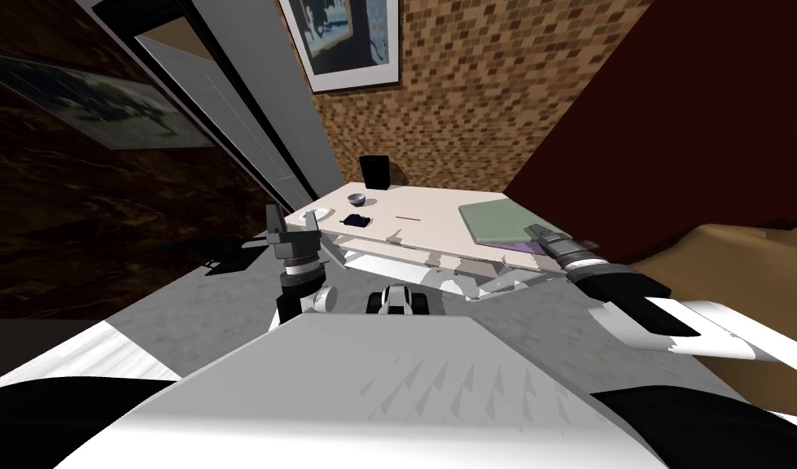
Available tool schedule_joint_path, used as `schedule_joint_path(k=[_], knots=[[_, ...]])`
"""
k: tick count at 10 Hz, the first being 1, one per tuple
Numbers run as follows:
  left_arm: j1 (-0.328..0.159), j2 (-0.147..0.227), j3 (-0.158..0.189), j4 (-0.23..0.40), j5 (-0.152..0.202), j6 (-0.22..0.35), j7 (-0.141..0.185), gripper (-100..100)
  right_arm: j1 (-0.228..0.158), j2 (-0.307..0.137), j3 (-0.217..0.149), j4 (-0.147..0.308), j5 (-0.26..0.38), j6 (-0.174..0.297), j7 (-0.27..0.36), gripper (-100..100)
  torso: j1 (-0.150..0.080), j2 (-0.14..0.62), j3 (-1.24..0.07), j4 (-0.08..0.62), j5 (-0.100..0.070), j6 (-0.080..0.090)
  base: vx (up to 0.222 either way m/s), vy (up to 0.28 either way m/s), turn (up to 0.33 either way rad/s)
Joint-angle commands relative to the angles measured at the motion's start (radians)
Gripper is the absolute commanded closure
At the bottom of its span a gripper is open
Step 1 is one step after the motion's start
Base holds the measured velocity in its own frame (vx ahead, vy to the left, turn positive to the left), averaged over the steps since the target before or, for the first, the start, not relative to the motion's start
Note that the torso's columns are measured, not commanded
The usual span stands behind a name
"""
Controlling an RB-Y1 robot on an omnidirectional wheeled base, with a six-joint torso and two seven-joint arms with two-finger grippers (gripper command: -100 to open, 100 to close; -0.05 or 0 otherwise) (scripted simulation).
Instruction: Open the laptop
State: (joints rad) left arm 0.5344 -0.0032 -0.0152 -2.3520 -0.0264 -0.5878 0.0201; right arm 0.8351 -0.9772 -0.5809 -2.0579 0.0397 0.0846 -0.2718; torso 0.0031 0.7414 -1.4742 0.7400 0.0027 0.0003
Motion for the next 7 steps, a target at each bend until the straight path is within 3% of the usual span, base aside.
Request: schedule_joint_path(k=[1,2,7], knots=[[0.000,0.000,0.000,0.000,0.000,0.000,0.000,0,0.019,-0.014,-0.017,-0.025,-0.009,0.014,-0.011,-100,0.000,-0.001,-0.001,0.000,0.000,0.000,0.008,-0.006,-0.009],[0.000,0.000,0.000,0.000,0.000,0.000,0.000,0,0.021,-0.015,-0.018,-0.028,-0.010,0.017,-0.014,0,-0.001,-0.002,-0.001,-0.001,-0.001,0.000,0.000,0.000,0.000],[0.000,0.000,0.000,0.000,0.000,0.000,0.000,0,0.022,-0.015,-0.017,-0.028,-0.010,0.017,-0.014,0,-0.003,-0.004,-0.002,-0.002,-0.003,0.000,0.000,0.000,0.000]])
